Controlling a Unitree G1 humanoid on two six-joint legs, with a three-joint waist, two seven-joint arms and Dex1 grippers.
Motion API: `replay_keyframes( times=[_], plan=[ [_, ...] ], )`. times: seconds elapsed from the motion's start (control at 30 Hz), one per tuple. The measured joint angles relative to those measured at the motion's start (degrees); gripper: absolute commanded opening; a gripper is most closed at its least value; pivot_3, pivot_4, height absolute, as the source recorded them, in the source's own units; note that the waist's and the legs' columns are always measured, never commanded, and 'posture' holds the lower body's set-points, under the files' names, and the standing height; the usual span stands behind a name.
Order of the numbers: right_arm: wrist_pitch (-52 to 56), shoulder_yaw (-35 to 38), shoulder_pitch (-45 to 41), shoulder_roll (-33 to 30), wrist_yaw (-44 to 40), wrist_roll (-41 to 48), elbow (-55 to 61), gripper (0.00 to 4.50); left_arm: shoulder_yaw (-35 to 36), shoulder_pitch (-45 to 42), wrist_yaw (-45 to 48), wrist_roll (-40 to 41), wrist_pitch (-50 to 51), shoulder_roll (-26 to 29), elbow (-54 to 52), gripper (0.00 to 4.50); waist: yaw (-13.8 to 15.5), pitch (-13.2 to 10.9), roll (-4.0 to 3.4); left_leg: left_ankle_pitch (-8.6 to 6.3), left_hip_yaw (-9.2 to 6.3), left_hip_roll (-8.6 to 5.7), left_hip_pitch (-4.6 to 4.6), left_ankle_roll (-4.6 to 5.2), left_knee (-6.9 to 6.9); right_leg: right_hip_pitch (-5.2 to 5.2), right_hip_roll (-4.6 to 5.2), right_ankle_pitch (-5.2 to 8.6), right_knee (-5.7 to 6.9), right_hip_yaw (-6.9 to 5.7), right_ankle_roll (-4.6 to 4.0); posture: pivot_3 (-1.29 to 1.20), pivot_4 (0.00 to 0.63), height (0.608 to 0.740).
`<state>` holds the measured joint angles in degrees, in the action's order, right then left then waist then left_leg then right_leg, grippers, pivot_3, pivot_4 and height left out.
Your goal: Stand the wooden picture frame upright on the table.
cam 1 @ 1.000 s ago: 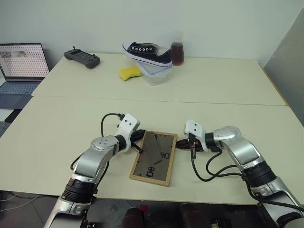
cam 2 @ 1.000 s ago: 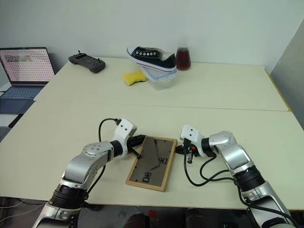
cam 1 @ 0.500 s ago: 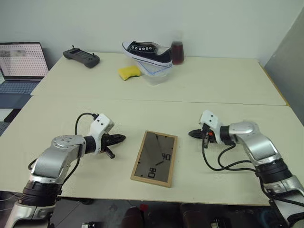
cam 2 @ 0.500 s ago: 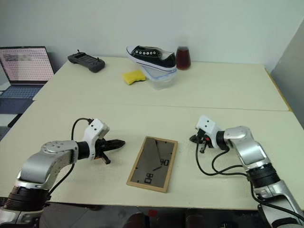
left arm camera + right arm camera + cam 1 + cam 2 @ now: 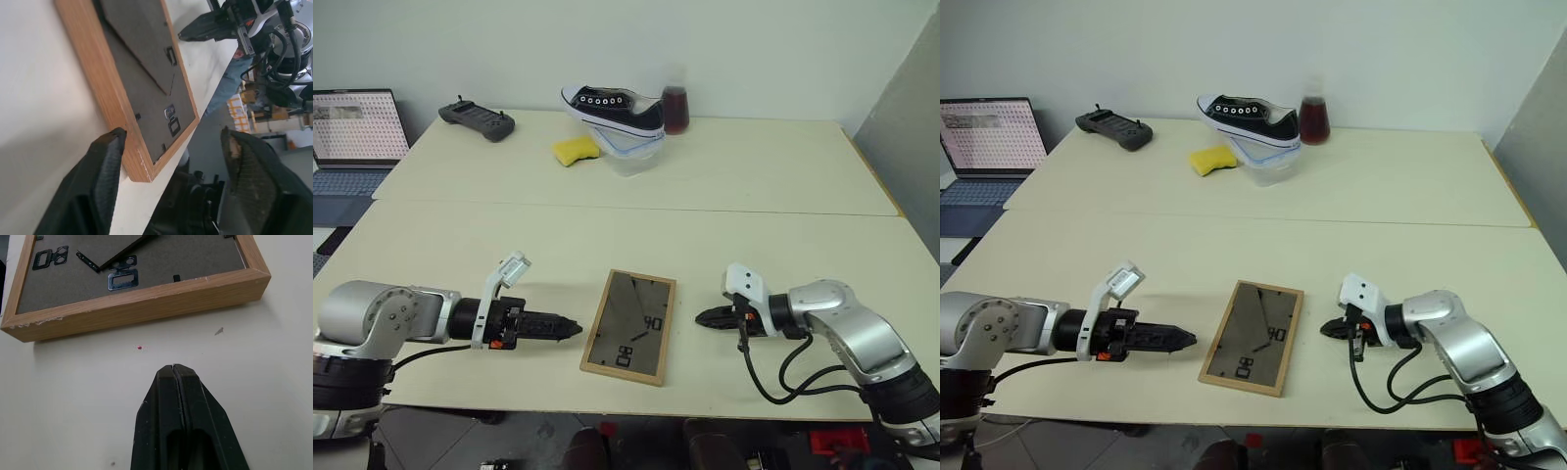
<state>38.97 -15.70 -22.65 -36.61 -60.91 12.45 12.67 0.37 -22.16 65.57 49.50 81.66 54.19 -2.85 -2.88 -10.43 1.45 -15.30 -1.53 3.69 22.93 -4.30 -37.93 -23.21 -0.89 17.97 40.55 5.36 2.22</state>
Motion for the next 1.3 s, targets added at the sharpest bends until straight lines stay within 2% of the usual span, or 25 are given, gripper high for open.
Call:
replay_keyframes(
  times=[0.07,0.1,0.4,0.6,0.8,1.03,1.3],
  plan=[
    [-0.91,-1.65,-1.39,2.56,1.62,-1.01,-2.50,0.00,-4.06,-0.42,0.34,-2.33,-3.09,-1.14,1.88,4.39,-0.04,0.00,0.00,0.00,0.00,0.00,0.03,0.00,0.00,-0.03,0.00,0.01,0.02,-0.01,-0.01,0.00,0.150,0.740],
    [-1.14,-2.20,-1.84,3.35,2.29,-1.45,-3.36,0.00,-5.14,-0.91,0.41,-2.96,-4.06,-2.03,3.00,4.47,-0.03,0.00,0.00,0.00,0.01,0.00,0.02,0.00,-0.01,-0.03,0.00,0.00,0.03,0.00,-0.02,0.00,0.150,0.740],
    [-0.69,-3.89,-4.09,6.95,4.66,-2.35,-5.50,0.00,-6.87,-3.79,1.12,-4.08,-6.12,-7.92,5.99,4.47,0.86,0.02,-0.02,0.00,0.04,-0.04,0.01,-0.01,-0.04,0.01,0.05,0.00,0.03,0.03,-0.02,0.00,0.150,0.740],
    [1.92,-4.38,-3.05,8.36,6.63,-2.14,-2.89,0.00,-6.45,2.49,-0.45,-0.61,-4.14,-10.30,-2.41,4.47,0.92,0.02,-0.01,0.00,0.03,-0.01,0.04,-0.01,-0.02,-0.01,0.06,0.01,-0.01,0.04,-0.02,0.00,0.150,0.740],
    [3.56,-3.38,-0.48,4.06,6.71,-0.87,1.22,0.00,-2.88,5.23,-5.15,1.59,-1.98,-13.28,-4.60,4.47,0.97,0.02,-0.02,0.00,0.05,-0.04,0.00,0.00,-0.04,0.02,0.07,0.01,0.02,0.07,-0.01,0.00,0.150,0.740],
    [5.32,-3.22,1.43,-3.62,0.98,2.96,7.72,0.00,-1.46,5.66,-8.58,2.83,-1.65,-15.78,-4.92,4.47,1.02,0.05,-0.02,0.00,0.02,-0.04,-0.01,0.00,-0.04,0.04,0.06,0.00,0.00,0.06,-0.01,0.00,0.150,0.740],
    [5.57,-6.86,-0.21,-1.06,0.69,3.86,7.96,0.00,-0.92,5.81,-10.49,3.46,-1.03,-16.29,-6.01,4.47,0.96,0.05,-0.01,0.00,0.00,-0.03,-0.02,0.00,-0.04,0.04,0.05,0.00,0.02,0.05,-0.01,0.00,0.150,0.740]
  ],
)
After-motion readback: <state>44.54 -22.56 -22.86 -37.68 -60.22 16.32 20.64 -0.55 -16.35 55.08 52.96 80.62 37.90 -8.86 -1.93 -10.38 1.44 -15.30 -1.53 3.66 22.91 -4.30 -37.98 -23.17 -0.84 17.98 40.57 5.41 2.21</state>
